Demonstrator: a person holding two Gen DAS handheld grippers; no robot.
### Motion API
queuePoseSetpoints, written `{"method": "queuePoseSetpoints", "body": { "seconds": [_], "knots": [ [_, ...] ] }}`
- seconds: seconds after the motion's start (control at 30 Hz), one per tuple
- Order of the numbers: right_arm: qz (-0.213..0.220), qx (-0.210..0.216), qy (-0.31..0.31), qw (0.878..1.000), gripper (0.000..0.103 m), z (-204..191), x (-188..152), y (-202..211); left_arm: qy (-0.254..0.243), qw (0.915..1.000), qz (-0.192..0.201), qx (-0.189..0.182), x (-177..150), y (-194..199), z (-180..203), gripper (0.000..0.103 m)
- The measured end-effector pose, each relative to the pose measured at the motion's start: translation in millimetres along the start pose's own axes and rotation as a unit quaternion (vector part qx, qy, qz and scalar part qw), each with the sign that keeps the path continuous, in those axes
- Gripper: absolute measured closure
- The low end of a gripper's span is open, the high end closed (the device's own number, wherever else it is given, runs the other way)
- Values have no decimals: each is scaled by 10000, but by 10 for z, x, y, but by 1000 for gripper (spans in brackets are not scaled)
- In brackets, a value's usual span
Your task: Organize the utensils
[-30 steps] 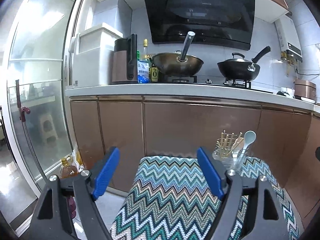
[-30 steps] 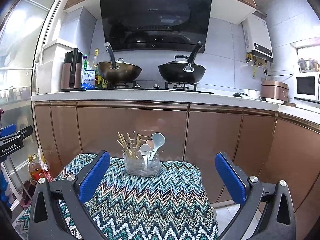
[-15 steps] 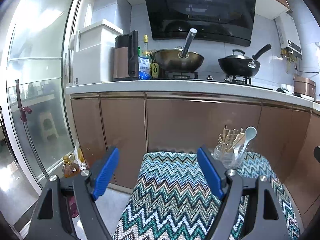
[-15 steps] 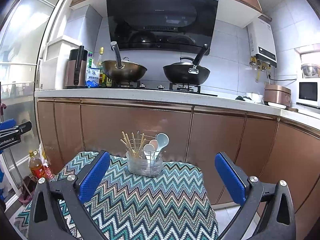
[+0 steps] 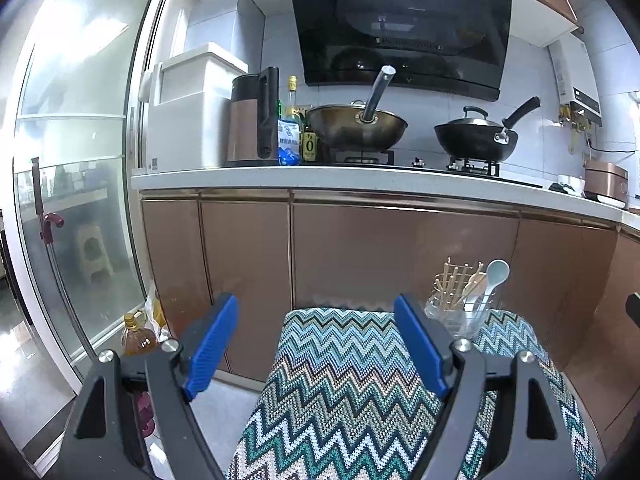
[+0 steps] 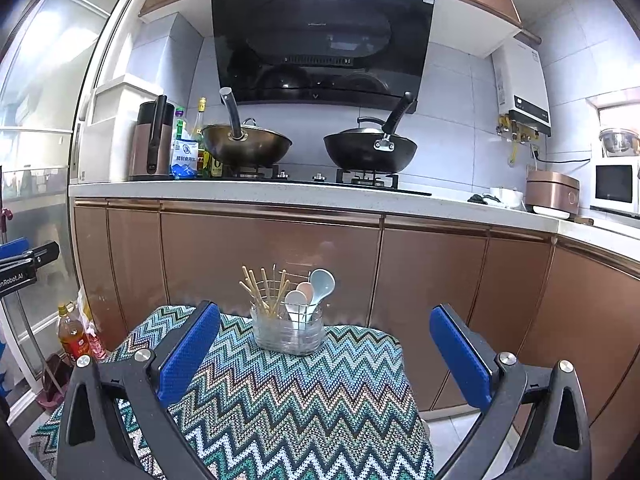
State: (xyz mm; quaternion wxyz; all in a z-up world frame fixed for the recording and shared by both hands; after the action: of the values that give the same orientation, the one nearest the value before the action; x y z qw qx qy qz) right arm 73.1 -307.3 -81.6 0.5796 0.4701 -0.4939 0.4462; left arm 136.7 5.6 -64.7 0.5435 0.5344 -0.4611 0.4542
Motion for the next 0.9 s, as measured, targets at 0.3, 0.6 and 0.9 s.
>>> {"method": "queuePoseSetpoints", "body": {
  "seconds": [0.3, 0.6, 0.9],
  "knots": [
    [92, -36, 48, 9999, 0, 13, 62, 53, 57, 10000, 74, 25, 18, 31, -53, 24],
    [236, -106, 180, 9995, 0, 2, 137, 128, 54, 9999, 124, 15, 35, 65, -75, 24],
    [314, -166, 215, 9991, 0, 57, 190, 194, 80, 9997, 242, 0, 57, 125, -114, 24]
  ]
}}
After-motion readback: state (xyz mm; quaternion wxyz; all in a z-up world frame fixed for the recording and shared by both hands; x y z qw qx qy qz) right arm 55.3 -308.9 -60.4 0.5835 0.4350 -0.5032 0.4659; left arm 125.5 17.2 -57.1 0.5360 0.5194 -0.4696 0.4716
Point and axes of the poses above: each gripper's, at about its wrist camera, not at the fingertips, and y roughly against the way its jaws point, z to its right, x to its top, the point moved 8 cm from there along -y, roughly the way its jaws point, and after that the axes turned 8 degrees about z, right-handed, at the moved point
